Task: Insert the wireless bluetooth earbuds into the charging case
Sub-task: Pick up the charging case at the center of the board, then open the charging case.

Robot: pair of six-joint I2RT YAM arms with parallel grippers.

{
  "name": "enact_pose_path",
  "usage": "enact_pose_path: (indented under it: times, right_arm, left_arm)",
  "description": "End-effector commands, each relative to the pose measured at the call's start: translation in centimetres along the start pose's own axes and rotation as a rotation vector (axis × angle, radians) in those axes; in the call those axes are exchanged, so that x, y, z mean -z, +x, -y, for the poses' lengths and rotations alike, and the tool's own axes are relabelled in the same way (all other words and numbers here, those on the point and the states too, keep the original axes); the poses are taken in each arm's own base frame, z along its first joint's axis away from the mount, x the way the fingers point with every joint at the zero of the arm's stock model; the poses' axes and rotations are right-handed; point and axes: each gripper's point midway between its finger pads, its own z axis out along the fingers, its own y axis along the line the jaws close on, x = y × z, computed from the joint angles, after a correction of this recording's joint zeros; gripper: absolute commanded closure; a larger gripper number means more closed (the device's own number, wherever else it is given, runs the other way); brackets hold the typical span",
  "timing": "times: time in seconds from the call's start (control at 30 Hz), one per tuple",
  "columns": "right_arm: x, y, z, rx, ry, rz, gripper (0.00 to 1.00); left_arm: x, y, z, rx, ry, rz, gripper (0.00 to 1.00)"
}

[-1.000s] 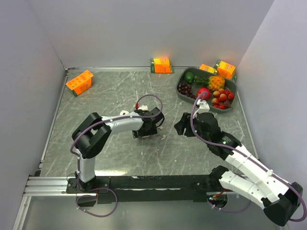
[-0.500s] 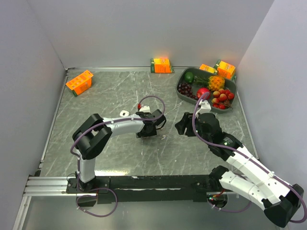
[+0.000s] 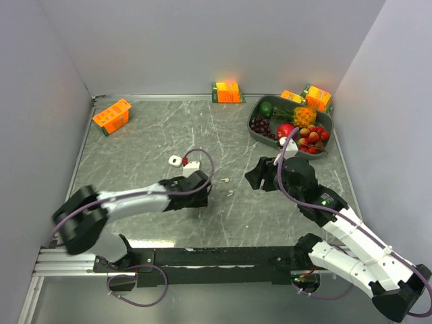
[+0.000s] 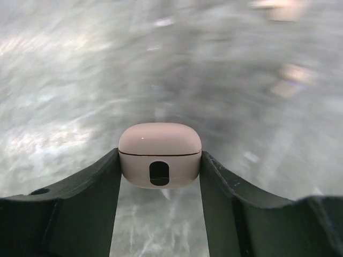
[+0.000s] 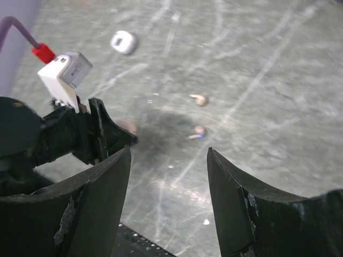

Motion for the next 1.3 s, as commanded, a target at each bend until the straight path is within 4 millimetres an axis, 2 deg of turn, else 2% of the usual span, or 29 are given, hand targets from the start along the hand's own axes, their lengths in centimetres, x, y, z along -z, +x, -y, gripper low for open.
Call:
enact_pose_path:
  times: [0.0, 0.03, 0.07, 0.13, 0.17, 0.2, 0.23, 0.27, 0.4, 0.57, 0.67, 0.8, 1.1, 1.27]
  right_arm:
    - [1.6, -3.4, -4.1, 0.056, -0.176, 0.055, 0.33]
    - [1.8, -3.3, -5.0, 0.064, -0.224, 0.043, 0.34]
    - [1.9, -3.6, -5.6, 0.067, -0.242, 0.037, 0.33]
    - [2.6, -4.1, -7.2, 0.087, -0.310, 0.004, 0.33]
    - [2.3, -3.2, -7.3, 0.094, -0.315, -0.054, 0.34]
    - [2.4, -2.9, -7.8, 0.099, -0.339, -0.084, 0.34]
    - [2.6, -3.0, -8.5, 0.103, -0.369, -0.099, 0.34]
    - [2.7, -2.1, -9.3, 0.103, -0.423, -0.148, 0.34]
    - [2.4, -0.6, -10.4, 0.133, -0.448, -0.227, 0.32]
    - [1.6, 2.5, -12.0, 0.208, -0.439, -0.349, 0.30]
    - [1.2, 2.7, -13.0, 0.192, -0.466, -0.337, 0.28]
    - [0.1, 3.2, -13.3, 0.201, -0.427, -0.361, 0.28]
    - [-1.8, 3.4, -13.6, 0.206, -0.378, -0.379, 0.28]
    - [-2.3, 3.7, -13.8, 0.207, -0.365, -0.391, 0.24]
  left_arm:
    - [6.0, -4.0, 6.9, -0.177, 0.507, 0.243, 0.93]
    - [7.5, -2.9, 8.0, -0.309, 0.636, 0.258, 0.93]
    - [9.7, -3.0, 8.4, -0.348, 0.757, 0.352, 0.92]
    - [11.9, -2.3, 8.5, -0.517, 0.873, 0.475, 0.94]
    - [13.7, -0.7, 8.0, -0.597, 0.983, 0.510, 0.99]
    - [15.1, -0.9, 8.1, -0.646, 1.037, 0.596, 0.99]
    - [14.8, -0.2, 7.2, -0.718, 1.039, 0.641, 0.99]
    - [16.1, -0.8, 7.0, -0.731, 1.052, 0.713, 0.99]
    - [15.7, -1.7, 6.1, -0.820, 0.965, 0.781, 0.99]
    - [16.9, -4.0, 5.9, -0.838, 0.897, 0.905, 0.99]
    - [16.4, -4.3, 6.0, -0.906, 0.850, 0.901, 0.99]
    - [16.4, -4.6, 6.4, -0.947, 0.839, 0.901, 0.99]
    - [17.3, -4.8, 6.6, -0.949, 0.839, 0.918, 0.99]
    - [17.4, -4.7, 6.5, -0.951, 0.838, 0.918, 0.99]
